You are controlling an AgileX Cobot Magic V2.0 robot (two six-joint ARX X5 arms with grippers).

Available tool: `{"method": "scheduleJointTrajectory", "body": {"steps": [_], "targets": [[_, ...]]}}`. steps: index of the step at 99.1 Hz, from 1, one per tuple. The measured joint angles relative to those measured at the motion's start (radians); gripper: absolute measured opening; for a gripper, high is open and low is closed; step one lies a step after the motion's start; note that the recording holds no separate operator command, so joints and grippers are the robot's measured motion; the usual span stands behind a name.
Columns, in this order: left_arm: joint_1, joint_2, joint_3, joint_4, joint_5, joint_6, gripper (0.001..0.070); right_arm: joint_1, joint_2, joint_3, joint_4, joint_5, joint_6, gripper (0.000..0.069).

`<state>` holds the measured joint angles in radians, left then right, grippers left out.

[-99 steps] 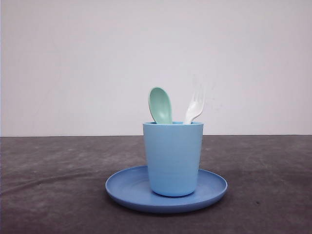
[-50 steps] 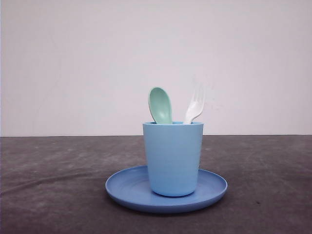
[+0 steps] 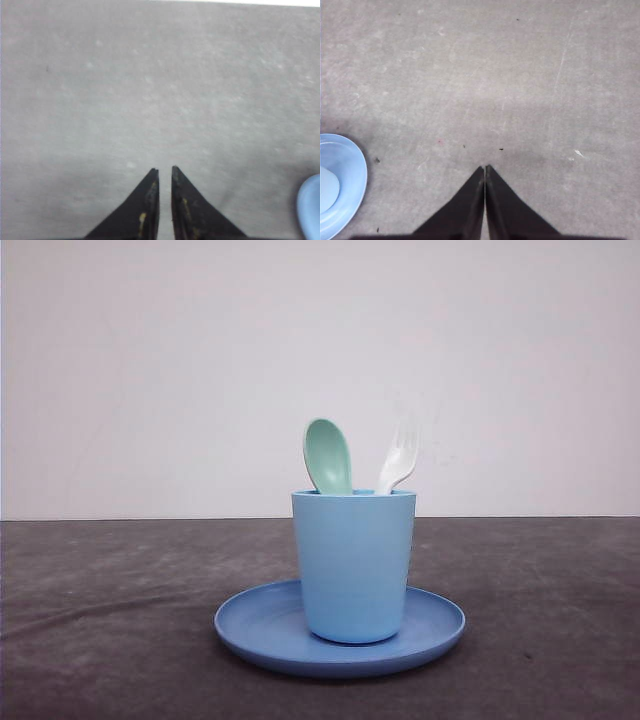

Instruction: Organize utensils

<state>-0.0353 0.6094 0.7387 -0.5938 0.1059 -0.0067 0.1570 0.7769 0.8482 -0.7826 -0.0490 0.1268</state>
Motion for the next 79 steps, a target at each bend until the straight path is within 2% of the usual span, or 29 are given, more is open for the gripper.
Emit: {"method": "scheduleJointTrajectory", "body": {"steps": [11, 32, 42, 48, 79], "targets": [[0.0, -0.124, -0.1, 0.034, -0.023, 0.007, 0.0018, 0.0, 0.0, 0.0, 0.006, 0.0, 0.0, 0.0001], [0.0, -0.388, -0.442, 0.244, -0.032, -0.008, 0.0017, 0.0, 0.0, 0.0, 0.048, 0.0, 0.0, 0.0], [0.0, -0.483, -0.572, 0.301, -0.034, -0.009, 0.0017, 0.0, 0.0, 0.0, 0.05, 0.0, 0.0, 0.0], [0.0, -0.54, -0.637, 0.324, -0.055, -0.009, 0.0017, 0.0, 0.0, 0.0, 0.05, 0.0, 0.0, 0.0], [0.0, -0.605, -0.706, 0.412, -0.08, -0.011, 0.0016, 0.0, 0.0, 0.0, 0.051, 0.0, 0.0, 0.0]]}}
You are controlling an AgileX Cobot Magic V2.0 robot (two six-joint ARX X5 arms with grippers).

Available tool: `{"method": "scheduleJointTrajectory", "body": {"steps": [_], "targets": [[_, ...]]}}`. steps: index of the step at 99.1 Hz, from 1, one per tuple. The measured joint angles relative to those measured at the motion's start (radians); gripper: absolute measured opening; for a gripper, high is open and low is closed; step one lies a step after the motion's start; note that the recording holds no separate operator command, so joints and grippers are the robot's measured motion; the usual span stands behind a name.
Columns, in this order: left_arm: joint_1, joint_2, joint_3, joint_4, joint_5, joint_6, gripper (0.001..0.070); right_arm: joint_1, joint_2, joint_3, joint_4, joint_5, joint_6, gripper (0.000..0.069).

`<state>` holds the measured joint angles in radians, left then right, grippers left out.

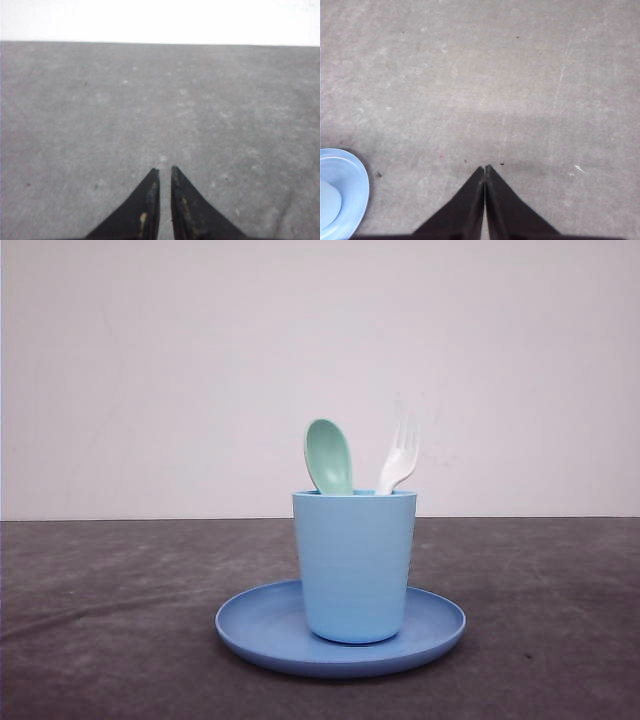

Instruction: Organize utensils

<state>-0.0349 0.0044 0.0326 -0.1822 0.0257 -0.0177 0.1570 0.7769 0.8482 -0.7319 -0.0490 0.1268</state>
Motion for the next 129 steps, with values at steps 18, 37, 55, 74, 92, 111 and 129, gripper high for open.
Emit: {"method": "scheduleJointTrajectory", "body": {"steps": [18, 37, 55, 74, 92, 111, 129], "targets": [[0.0, 0.0, 0.0, 0.0, -0.002, 0.0, 0.0016, 0.0, 0.0, 0.0, 0.0, 0.0, 0.0, 0.0], [0.0, 0.0, 0.0, 0.0, -0.002, 0.0, 0.0016, 0.0, 0.0, 0.0, 0.0, 0.0, 0.0, 0.0], [0.0, 0.0, 0.0, 0.0, -0.002, 0.0, 0.0016, 0.0, 0.0, 0.0, 0.0, 0.0, 0.0, 0.0], [0.0, 0.0, 0.0, 0.0, -0.002, 0.0, 0.0016, 0.0, -0.001, 0.0, 0.006, 0.0, 0.0, 0.0], [0.0, 0.0, 0.0, 0.0, -0.002, 0.0, 0.0016, -0.023, -0.118, -0.112, 0.162, 0.023, -0.007, 0.0], [0.0, 0.0, 0.0, 0.0, -0.002, 0.0, 0.0016, -0.049, -0.358, -0.429, 0.419, 0.023, -0.012, 0.0], [0.0, 0.0, 0.0, 0.0, -0.002, 0.0, 0.0016, -0.076, -0.583, -0.693, 0.498, 0.023, -0.018, 0.0]]}}
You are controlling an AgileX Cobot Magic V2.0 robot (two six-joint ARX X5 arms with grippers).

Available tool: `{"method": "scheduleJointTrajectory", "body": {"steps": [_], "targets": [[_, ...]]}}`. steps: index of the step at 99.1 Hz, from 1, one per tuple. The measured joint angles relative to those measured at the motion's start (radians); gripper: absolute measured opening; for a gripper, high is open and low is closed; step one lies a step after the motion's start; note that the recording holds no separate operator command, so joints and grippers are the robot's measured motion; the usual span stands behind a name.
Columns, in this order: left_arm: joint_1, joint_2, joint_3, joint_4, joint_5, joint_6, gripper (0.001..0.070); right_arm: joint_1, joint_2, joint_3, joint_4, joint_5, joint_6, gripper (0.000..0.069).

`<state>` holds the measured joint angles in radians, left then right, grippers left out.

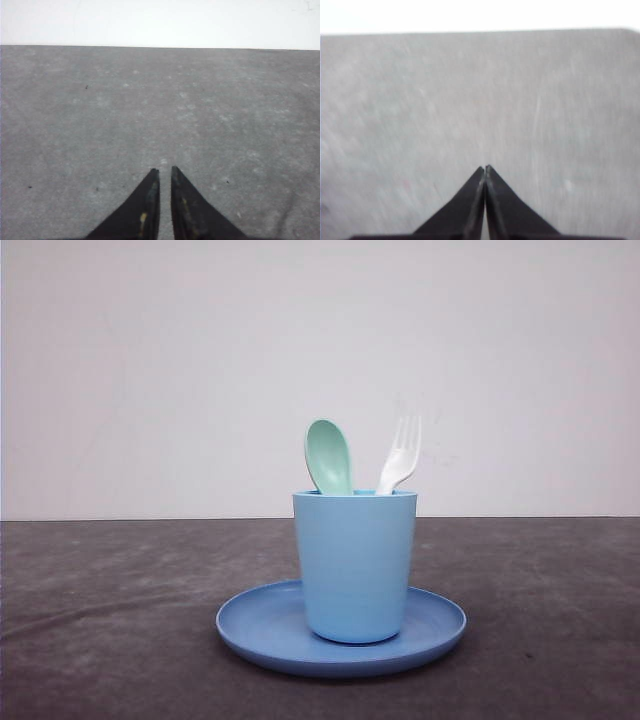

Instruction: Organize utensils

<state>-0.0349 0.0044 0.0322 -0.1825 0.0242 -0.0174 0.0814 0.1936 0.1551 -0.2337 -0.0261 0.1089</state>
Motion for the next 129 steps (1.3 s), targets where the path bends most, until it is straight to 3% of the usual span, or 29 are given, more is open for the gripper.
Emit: {"method": "scheduleJointTrajectory", "body": {"steps": [26, 129], "targets": [[0.0, 0.0, 0.0, 0.0, 0.0, 0.0, 0.0016, -0.023, -0.191, -0.115, 0.021, 0.0, -0.022, 0.0], [0.0, 0.0, 0.0, 0.0, 0.0, 0.0, 0.0016, -0.024, -0.19, -0.138, 0.066, -0.001, -0.034, 0.0]]}}
